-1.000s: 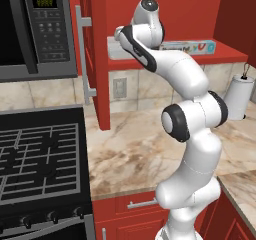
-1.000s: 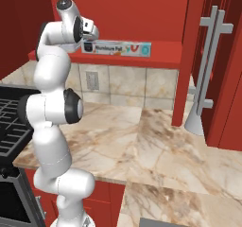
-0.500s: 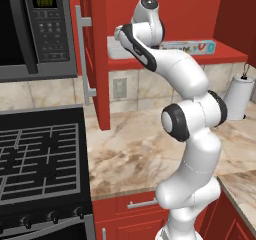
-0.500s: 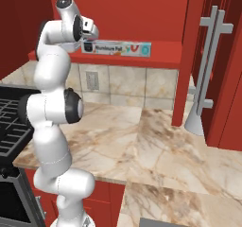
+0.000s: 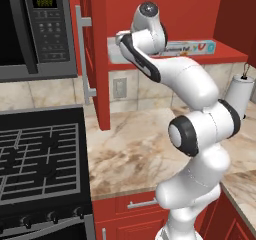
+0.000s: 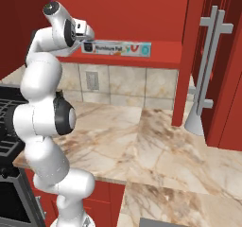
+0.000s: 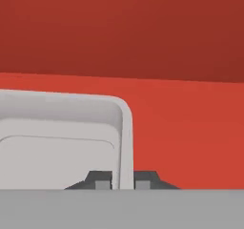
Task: Retrieve the tupperware and aluminum foil from the cabinet and place them on the dining counter near the plate with corn and onion to prepare for storing leftovers.
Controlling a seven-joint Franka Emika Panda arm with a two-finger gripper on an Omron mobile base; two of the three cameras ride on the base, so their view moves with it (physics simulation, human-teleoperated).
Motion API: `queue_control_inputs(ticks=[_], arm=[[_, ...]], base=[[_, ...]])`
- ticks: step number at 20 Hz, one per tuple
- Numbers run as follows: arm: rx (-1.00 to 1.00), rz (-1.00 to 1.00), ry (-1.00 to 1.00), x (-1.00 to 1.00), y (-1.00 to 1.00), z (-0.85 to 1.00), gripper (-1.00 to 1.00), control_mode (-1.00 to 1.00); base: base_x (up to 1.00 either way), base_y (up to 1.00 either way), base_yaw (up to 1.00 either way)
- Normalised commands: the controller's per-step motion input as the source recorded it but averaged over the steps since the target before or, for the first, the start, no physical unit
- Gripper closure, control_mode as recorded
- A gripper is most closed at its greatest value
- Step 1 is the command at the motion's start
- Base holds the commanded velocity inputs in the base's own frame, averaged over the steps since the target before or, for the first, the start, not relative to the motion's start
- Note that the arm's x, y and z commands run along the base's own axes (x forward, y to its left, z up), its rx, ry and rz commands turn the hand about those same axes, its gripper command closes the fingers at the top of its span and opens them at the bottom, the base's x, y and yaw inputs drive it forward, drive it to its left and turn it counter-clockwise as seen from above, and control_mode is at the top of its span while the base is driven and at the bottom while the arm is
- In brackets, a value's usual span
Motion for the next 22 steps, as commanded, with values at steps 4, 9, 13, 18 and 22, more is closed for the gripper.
queue_control_inputs(ticks=[4, 9, 13, 18, 22], arm=[[-0.05, 0.00, -0.09, -0.65, -0.39, -0.22, 1.00, -1.00], [0.00, -0.05, -0.01, -0.58, -0.66, -0.14, 1.00, -1.00], [0.00, -0.05, 0.00, -0.70, -0.59, -0.03, 1.00, -1.00], [0.00, 0.00, 0.11, -0.82, -0.19, 0.00, 1.00, -1.00], [0.00, 0.00, 0.19, -0.64, 0.00, 0.00, 1.00, -1.00]], base=[[0.00, 0.00, 0.00], [0.00, 0.00, 0.00], [0.00, 0.00, 0.00], [0.00, 0.00, 0.00], [0.00, 0.00, 0.00]])
